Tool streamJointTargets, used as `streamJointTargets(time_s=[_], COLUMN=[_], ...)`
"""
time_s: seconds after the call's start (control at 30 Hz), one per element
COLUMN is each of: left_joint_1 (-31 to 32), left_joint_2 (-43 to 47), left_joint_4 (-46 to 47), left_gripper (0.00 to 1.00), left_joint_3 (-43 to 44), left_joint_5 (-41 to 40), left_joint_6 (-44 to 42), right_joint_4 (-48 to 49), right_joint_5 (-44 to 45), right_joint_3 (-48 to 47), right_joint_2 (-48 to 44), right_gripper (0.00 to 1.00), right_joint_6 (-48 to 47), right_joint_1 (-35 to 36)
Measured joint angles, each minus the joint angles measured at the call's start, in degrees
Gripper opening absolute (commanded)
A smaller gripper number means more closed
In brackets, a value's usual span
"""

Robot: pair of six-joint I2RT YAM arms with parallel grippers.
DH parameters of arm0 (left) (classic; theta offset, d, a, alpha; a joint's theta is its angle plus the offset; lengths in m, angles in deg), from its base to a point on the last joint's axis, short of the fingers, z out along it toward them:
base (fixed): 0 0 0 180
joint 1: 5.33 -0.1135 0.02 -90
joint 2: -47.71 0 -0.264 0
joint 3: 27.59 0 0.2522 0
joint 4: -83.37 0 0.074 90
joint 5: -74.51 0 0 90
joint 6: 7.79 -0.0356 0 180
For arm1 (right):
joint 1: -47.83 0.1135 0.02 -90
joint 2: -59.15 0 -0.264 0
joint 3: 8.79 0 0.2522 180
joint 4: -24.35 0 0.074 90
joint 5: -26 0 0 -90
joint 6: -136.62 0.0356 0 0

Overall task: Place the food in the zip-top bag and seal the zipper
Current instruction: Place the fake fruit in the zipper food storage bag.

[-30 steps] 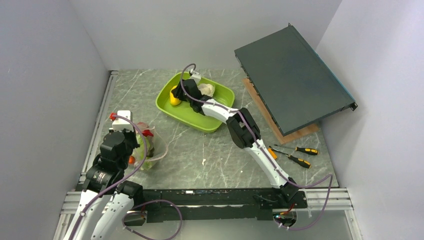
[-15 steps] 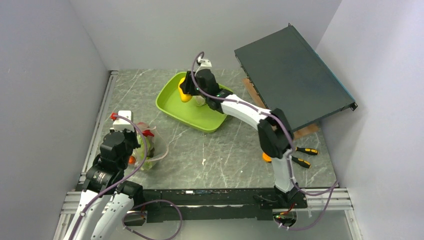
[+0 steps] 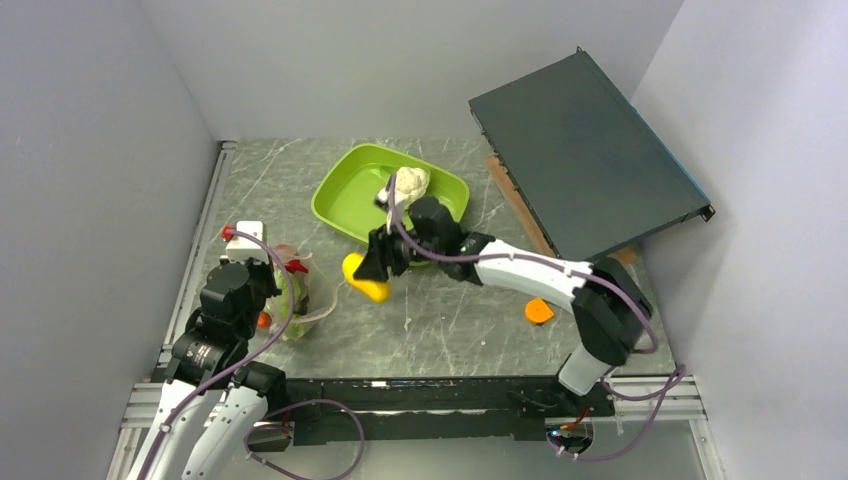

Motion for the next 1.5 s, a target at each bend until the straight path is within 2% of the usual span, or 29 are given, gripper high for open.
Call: streamJointTargets(time_s=[0.17, 0.3, 0.43, 0.67, 0.8, 1.0, 1.27, 1.4, 1.5], left_joint_1=[0.00, 0.00, 0.00, 0.00, 0.00, 0.00, 0.00, 0.00, 0.00], left_joint_2=[0.26, 0.26, 0.26, 0.26, 0.26, 0.26, 0.52, 0.59, 0.85], left_joint_4=[0.00, 0.00, 0.00, 0.00, 0.00, 0.00, 0.00, -0.02, -0.02], left_gripper=[0.00, 0.00, 0.00, 0.00, 0.00, 0.00, 0.00, 0.00, 0.00], left_joint_3=[0.00, 0.00, 0.00, 0.00, 0.00, 0.00, 0.00, 0.00, 0.00], left_joint_5=[0.00, 0.00, 0.02, 0.00, 0.00, 0.00, 0.02, -0.02, -0.02], left_joint_6=[0.00, 0.00, 0.00, 0.00, 0.00, 0.00, 0.00, 0.00, 0.00], right_joint_4=[-0.50, 1.75, 4.07, 6.75, 6.49, 6.25, 5.66, 4.35, 3.96], right_joint_5=[1.20, 1.18, 1.99, 7.98, 14.97, 24.24, 31.87, 34.32, 35.67], right_joint_3=[1.29, 1.29, 0.39, -7.45, -10.47, -15.28, -19.10, -22.51, -22.62], right_joint_2=[-7.91, -9.66, -6.88, 5.42, 9.81, 13.40, 15.65, 18.29, 18.36], right_gripper=[0.00, 0.00, 0.00, 0.00, 0.13, 0.26, 0.61, 0.75, 0.81], right_joint_6=[-5.14, -5.73, -4.74, 0.81, 2.71, 4.11, 4.20, 3.65, 3.17], right_joint_1=[10.45, 13.29, 13.55, 14.93, 15.87, 16.74, 17.77, 18.45, 18.93])
